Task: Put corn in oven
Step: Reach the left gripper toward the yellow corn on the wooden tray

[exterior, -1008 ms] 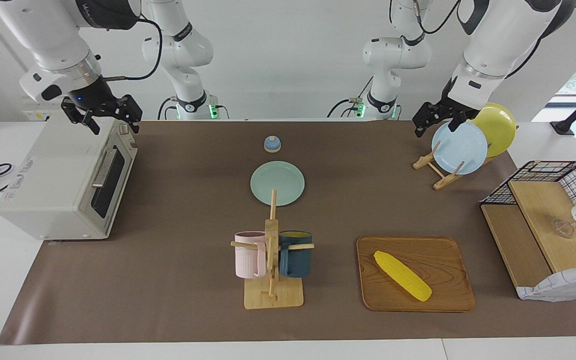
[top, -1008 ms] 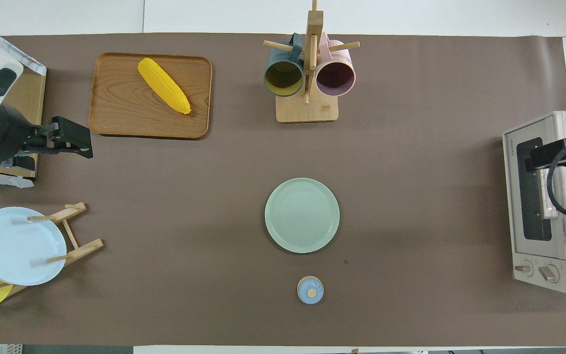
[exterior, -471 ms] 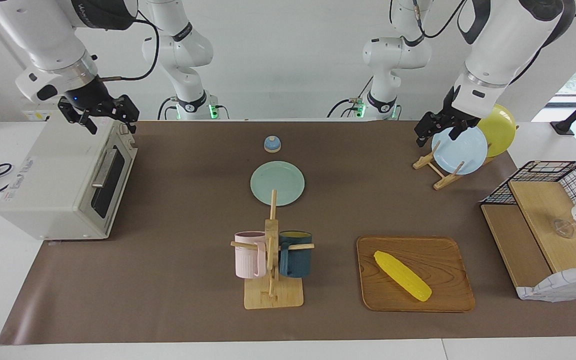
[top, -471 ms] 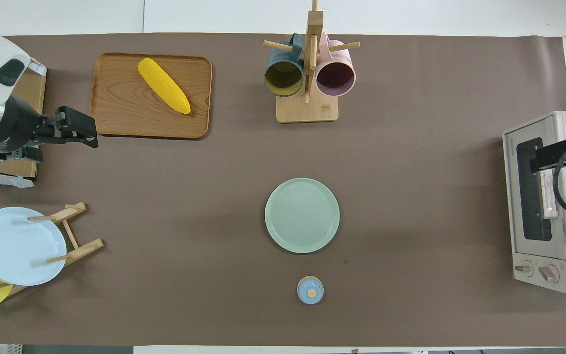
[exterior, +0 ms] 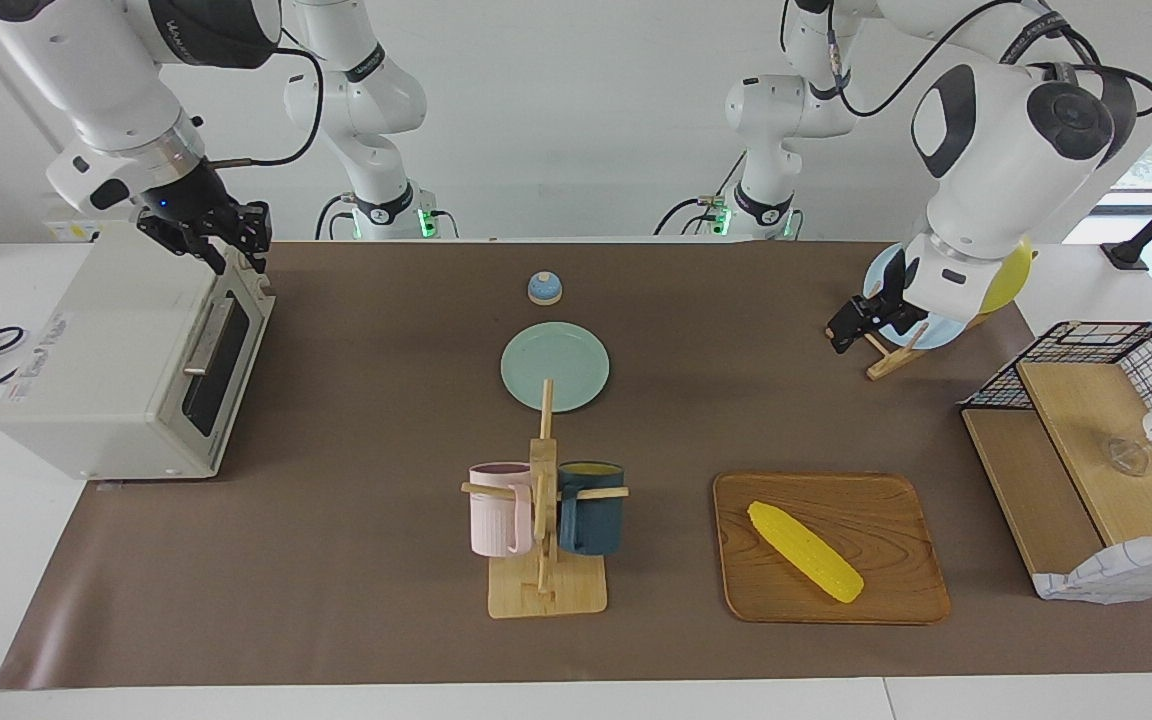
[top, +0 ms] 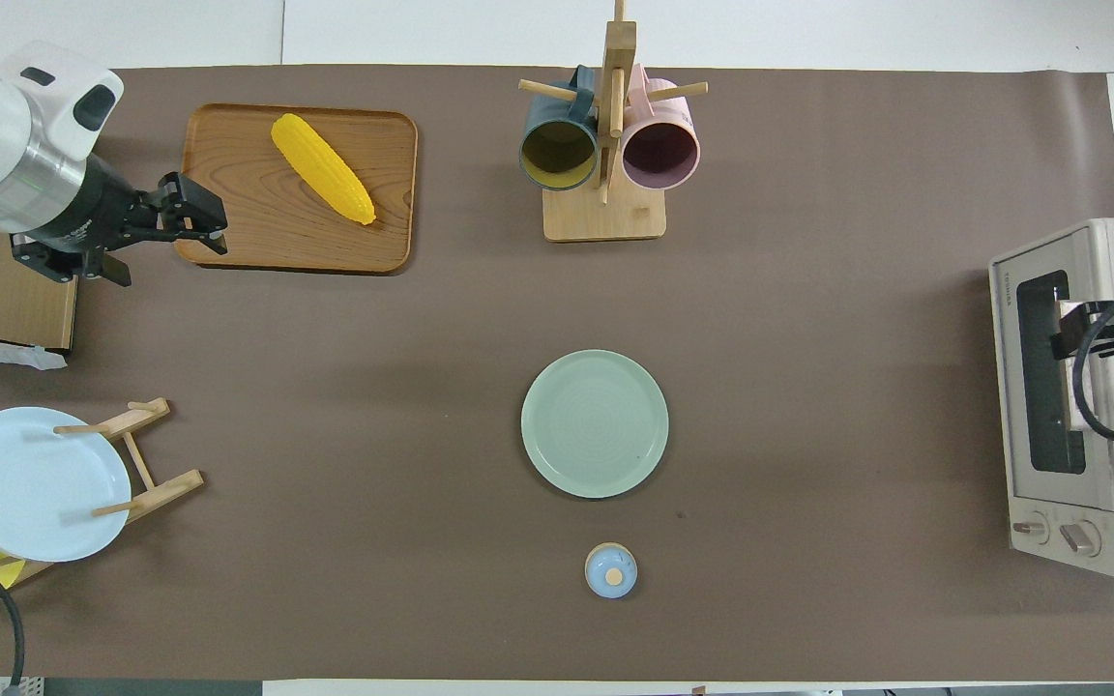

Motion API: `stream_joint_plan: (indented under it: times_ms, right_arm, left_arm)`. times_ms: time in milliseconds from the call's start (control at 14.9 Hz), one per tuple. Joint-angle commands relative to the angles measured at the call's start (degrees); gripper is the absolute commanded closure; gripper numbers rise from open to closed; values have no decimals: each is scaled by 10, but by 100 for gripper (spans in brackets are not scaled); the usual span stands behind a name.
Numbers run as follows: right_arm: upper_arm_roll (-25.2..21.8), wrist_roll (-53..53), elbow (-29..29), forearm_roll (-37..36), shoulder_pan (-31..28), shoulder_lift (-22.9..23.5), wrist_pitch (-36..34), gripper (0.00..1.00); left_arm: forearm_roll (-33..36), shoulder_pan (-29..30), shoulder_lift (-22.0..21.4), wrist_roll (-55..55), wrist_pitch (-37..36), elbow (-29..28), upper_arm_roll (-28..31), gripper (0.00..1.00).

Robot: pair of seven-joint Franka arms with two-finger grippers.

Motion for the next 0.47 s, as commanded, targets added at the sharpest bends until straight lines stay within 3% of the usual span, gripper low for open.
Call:
stream_joint_plan:
  times_ms: [0,403]
  right_arm:
    - [5,-13,-23,-11,-6,-18,-5,100]
    - [4,66,-68,-41,-11,-28,50,100]
  left_arm:
    - [-2,3,42,-46,14,40,-2,0]
    - [-2,-2,134,-195,98,94,19,0]
